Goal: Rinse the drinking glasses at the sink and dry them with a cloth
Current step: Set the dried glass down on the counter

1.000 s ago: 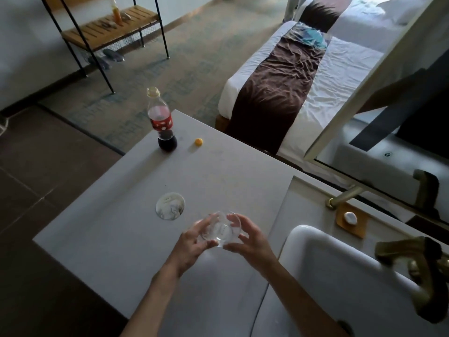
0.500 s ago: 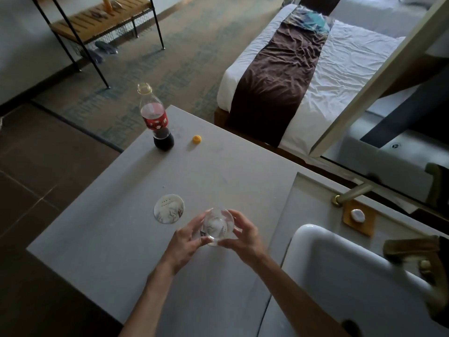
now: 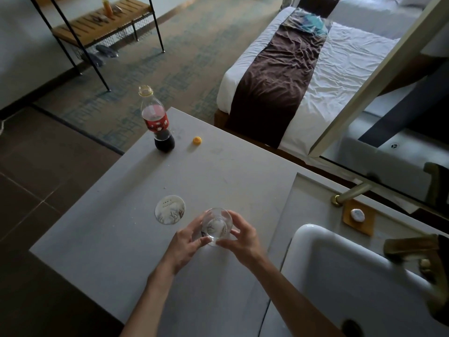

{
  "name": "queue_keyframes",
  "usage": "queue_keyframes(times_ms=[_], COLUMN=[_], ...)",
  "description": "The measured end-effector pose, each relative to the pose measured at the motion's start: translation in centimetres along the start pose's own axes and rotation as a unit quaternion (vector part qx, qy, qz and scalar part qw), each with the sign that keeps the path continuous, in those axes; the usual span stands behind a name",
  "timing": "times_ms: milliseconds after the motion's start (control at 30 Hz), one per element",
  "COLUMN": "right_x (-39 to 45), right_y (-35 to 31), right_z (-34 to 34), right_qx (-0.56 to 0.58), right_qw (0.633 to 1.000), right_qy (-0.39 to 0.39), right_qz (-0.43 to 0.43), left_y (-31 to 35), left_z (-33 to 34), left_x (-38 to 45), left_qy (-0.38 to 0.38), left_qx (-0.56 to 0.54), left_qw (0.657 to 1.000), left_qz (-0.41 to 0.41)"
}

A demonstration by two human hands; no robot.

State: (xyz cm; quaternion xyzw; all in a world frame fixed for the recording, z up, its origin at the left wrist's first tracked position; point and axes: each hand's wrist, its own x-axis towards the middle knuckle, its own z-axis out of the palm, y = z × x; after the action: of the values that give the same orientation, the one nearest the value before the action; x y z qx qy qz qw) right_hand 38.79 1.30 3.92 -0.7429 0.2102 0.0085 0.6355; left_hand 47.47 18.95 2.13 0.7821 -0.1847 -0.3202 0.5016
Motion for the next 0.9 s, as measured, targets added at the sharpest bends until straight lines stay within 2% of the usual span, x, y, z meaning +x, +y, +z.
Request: queue_keyframes(times_ms=[133,267,433,567,667,800,900], right_x=[-0.1,-0.5,-2.4,-4.6,-6.9,-11.3,-14.9], right_y=[0.1,0.1,-0.9,-1.7,-2.0,-0.7,0.3], right_z=[-0.1,-0.5,-2.8,-5.0,-6.2,-7.1,-7.9], right_qx=[-0.003,0.0,-0.092,-0.182,-0.24,-0.377,-0.437], right_qw=[1.0,0.998,0.991,0.975,0.956,0.906,0.88], right_qy=[0.0,-0.005,0.031,0.102,0.161,0.187,0.184], right_qz=[0.007,0.056,0.091,0.078,0.036,-0.05,-0.025], left_y=[0.2,0.8,2.5,3.8,4.8,4.8,4.0], left_z=[0.0,0.0,0.8,1.8,3.0,5.6,8.2], left_x=[-0.2,-0.5,-1.9,-3.5,-5.4,-8.1,-10.1], left_qy=[0.005,0.021,0.129,0.177,0.208,0.225,0.206], left_qx=[0.034,0.062,0.091,0.128,0.153,0.218,0.271], left_qw=[0.999,0.997,0.987,0.974,0.966,0.945,0.929], left_qz=[-0.02,-0.032,-0.039,-0.06,-0.024,0.095,0.148])
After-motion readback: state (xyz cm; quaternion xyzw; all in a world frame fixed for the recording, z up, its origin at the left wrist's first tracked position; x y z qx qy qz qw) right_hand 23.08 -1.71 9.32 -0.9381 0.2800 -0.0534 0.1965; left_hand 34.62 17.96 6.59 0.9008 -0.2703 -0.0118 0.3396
